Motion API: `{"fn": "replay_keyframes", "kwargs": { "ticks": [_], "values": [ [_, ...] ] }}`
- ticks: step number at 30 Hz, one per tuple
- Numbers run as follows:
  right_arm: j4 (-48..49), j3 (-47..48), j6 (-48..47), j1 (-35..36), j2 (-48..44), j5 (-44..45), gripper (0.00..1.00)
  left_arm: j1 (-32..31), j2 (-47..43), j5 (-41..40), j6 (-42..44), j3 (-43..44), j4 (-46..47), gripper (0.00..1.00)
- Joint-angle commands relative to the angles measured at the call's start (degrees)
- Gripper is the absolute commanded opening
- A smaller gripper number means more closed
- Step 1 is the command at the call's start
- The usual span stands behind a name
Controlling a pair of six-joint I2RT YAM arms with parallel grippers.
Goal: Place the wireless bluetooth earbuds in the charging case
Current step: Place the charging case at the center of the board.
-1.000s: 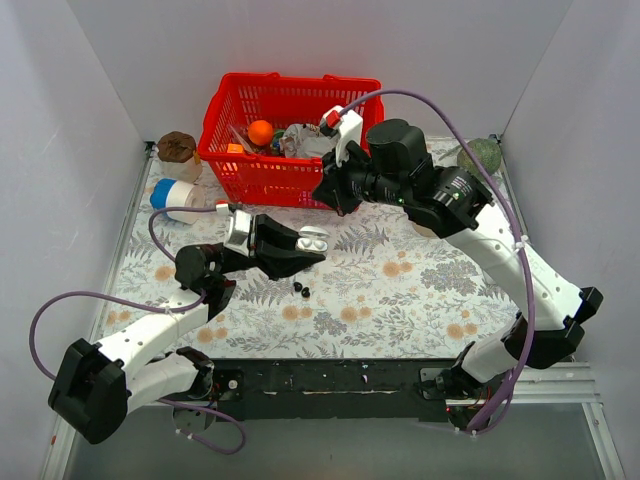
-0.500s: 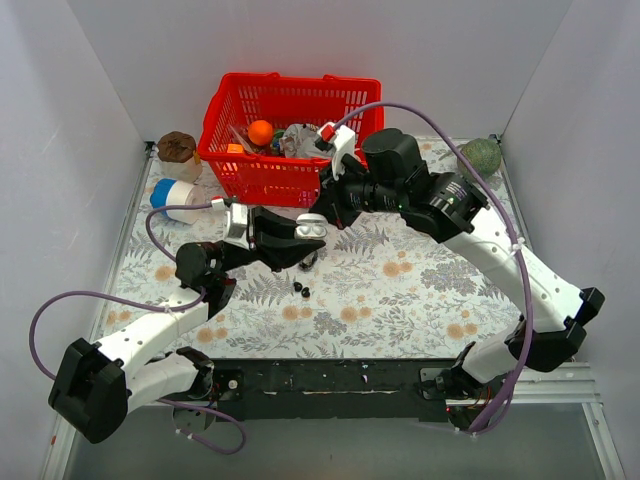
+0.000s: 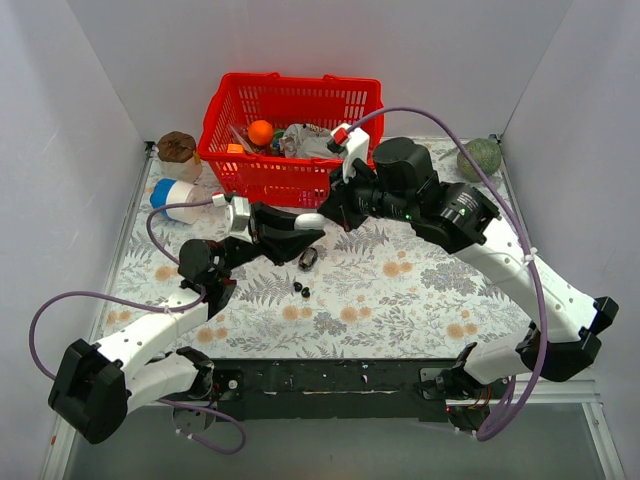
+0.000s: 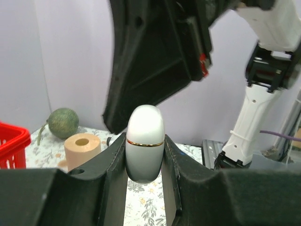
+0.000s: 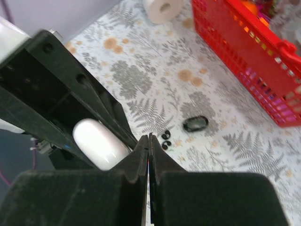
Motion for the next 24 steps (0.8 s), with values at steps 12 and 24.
{"fn": "replay_keyframes", "kwargs": {
  "ticks": [12, 24],
  "values": [
    [21.92, -46.05, 8.54, -3.38, -17.99, 13.57, 0.01, 16.26, 2.82, -20.94, -9.72, -0.77, -51.13, 0.0],
    [26.57, -54.94, 11.17, -3.2, -21.07, 9.34, 0.01, 19.61, 28.04, -21.73, -8.42, 6.87, -51.22, 0.0]
  ]
}}
